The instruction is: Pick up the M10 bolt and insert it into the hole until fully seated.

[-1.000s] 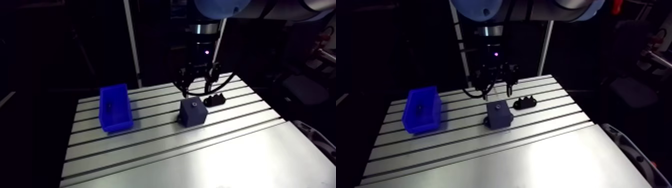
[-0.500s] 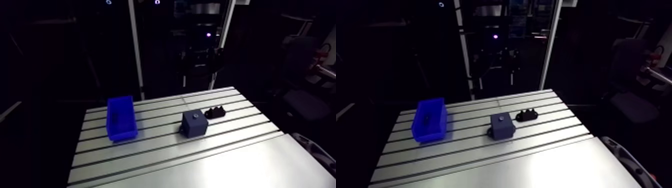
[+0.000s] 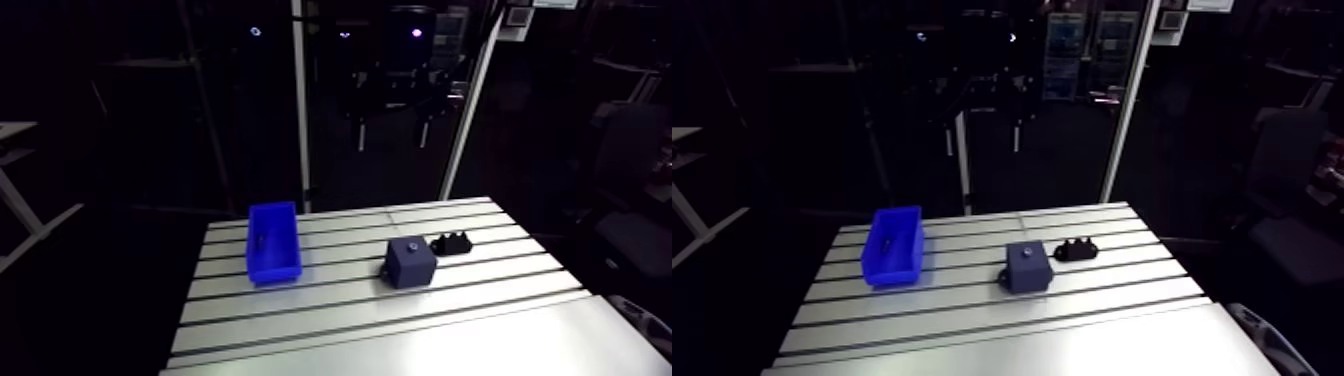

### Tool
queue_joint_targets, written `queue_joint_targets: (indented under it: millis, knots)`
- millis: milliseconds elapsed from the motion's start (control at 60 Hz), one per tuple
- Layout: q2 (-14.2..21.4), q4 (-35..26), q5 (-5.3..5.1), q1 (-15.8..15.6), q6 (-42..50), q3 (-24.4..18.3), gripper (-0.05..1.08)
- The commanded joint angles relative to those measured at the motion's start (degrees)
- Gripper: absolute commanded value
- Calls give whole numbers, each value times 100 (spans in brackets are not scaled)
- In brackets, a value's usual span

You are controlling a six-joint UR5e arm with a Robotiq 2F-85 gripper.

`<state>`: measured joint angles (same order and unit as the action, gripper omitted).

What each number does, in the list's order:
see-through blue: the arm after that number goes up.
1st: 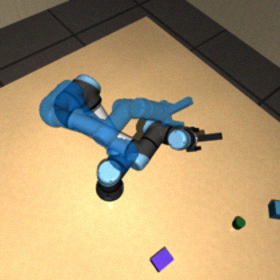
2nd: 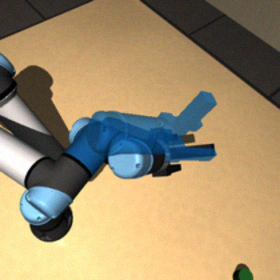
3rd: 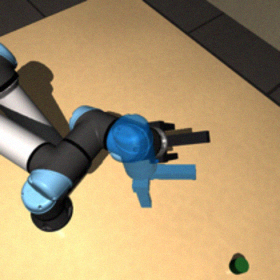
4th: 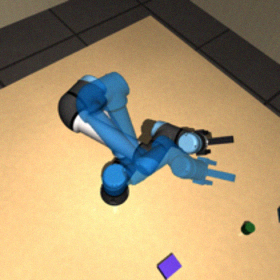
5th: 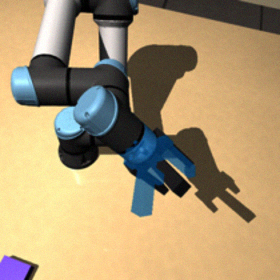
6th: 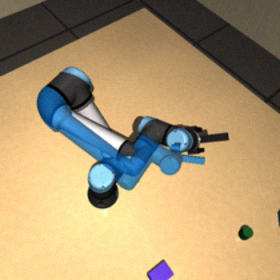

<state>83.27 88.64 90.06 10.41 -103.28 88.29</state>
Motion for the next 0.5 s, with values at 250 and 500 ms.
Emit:
queue_joint_targets:
  millis: [250,500]
  knots:
    - [561,-374,68,-470,533,-192,1]
    - [615,-396,112,-487,541,-150,1]
